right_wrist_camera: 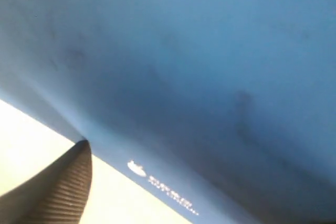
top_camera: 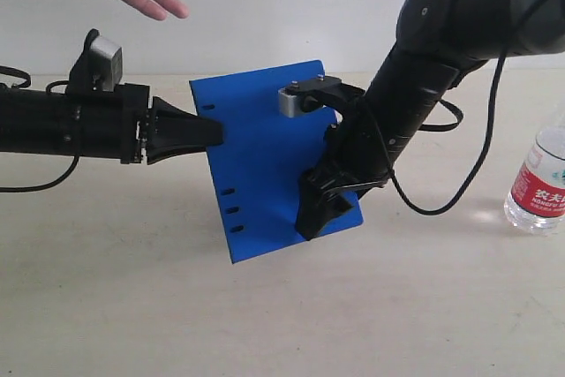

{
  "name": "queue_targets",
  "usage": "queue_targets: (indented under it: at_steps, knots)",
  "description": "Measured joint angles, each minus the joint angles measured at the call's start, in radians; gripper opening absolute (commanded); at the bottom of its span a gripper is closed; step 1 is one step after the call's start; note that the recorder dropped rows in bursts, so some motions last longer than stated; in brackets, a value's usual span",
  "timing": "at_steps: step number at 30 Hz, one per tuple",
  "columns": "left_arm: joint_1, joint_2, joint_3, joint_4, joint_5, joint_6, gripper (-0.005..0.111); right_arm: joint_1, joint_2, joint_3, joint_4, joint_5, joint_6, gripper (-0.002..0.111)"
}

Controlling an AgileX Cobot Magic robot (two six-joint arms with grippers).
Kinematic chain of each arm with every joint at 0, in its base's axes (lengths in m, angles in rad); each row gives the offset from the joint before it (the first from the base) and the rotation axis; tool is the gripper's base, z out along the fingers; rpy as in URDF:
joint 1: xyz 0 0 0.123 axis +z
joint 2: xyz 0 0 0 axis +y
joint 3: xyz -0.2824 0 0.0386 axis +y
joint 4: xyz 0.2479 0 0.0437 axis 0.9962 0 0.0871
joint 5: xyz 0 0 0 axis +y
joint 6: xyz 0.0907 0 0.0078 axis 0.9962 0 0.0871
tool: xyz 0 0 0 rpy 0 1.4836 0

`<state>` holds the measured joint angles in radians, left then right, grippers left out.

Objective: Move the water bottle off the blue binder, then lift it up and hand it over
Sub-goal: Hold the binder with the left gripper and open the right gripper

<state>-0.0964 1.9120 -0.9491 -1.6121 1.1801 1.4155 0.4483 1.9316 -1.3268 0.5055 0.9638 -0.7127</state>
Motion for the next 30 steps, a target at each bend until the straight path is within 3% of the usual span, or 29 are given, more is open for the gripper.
queue_targets:
  at_steps: [2, 4, 6, 7, 8, 14, 16, 23, 30]
  knots:
    - [-0.015, -0.005, 0.000, -0.002, -0.004, 0.007, 0.004, -0.002, 0.000, 0.002, -0.007, 0.000, 0.000, 0.066]
    - [-0.032, -0.007, 0.000, -0.006, -0.006, 0.009, 0.004, -0.005, 0.000, 0.002, -0.019, 0.000, 0.004, 0.053]
    - [-0.048, -0.009, -0.004, -0.006, -0.018, 0.017, 0.004, -0.012, 0.000, 0.004, -0.038, 0.004, 0.011, 0.032]
    - [-0.054, -0.009, -0.004, -0.008, -0.027, 0.018, 0.004, -0.016, 0.000, 0.004, -0.048, 0.007, 0.013, 0.013]
    - [-0.061, -0.009, -0.006, -0.013, -0.035, 0.018, 0.004, -0.020, 0.000, 0.004, -0.056, 0.012, 0.013, 0.002]
    - [-0.096, -0.009, -0.006, -0.033, -0.077, 0.022, 0.005, -0.030, 0.000, 0.005, -0.081, 0.014, -0.006, 0.001]
    - [-0.109, -0.004, -0.006, -0.044, -0.078, 0.022, 0.010, -0.035, 0.000, 0.006, -0.084, 0.026, -0.041, -0.001]
    - [-0.163, 0.048, -0.004, -0.067, -0.118, 0.025, 0.052, -0.048, 0.002, 0.012, -0.051, 0.047, -0.165, 0.000]
    - [-0.175, 0.073, 0.002, -0.113, -0.221, 0.058, 0.052, -0.021, 0.001, 0.013, 0.025, 0.120, -0.226, 0.000]
